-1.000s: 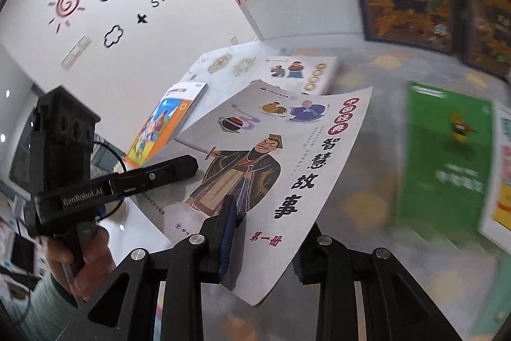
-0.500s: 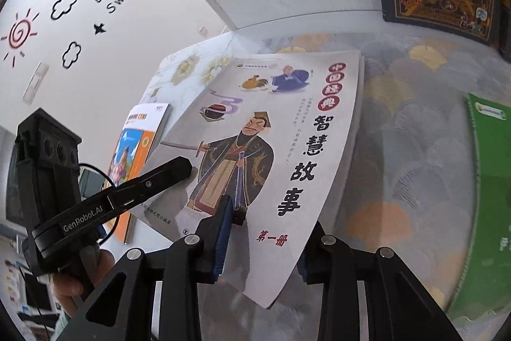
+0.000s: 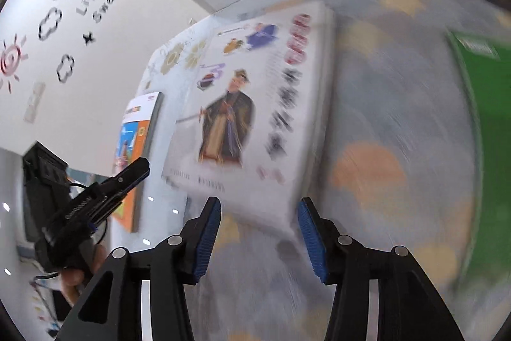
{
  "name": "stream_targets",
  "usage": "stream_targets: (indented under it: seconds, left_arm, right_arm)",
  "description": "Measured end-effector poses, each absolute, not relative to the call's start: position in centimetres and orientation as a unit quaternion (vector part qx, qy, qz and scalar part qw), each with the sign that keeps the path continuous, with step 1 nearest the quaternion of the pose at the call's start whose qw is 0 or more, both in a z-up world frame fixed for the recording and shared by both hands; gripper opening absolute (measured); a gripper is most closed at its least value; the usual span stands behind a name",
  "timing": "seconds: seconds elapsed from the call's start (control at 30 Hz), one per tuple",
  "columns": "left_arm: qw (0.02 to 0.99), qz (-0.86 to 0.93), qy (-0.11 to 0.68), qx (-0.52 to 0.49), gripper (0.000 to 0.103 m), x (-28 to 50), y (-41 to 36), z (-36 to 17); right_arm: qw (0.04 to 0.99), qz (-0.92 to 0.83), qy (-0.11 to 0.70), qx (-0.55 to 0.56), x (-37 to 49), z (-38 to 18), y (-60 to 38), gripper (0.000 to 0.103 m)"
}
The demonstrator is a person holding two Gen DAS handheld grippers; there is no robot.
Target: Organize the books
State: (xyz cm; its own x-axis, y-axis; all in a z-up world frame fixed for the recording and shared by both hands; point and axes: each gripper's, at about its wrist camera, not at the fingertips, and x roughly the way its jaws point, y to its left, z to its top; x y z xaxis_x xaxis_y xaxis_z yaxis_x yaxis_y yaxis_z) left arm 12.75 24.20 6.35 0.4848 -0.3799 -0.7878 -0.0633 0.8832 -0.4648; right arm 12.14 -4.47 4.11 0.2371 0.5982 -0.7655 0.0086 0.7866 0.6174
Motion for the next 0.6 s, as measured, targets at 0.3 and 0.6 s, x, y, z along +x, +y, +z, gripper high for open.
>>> stream_targets:
  seconds: [0.3, 0.6]
  left_arm:
    - [0.812, -0.183, 0.525, -0.176, 0.017, 8.1, 11.8, 8.1]
    - [0.744, -0.342, 0.564, -0.110, 0.017, 0.9, -8.4, 8.4]
  right_arm:
    - [0.735, 0.134, 0.589, 0.308, 0.2, 3.2, -16.9, 0.050]
    - [0.761, -0.018, 0.555, 0.335, -14.8, 4.6, -33.9, 0.050]
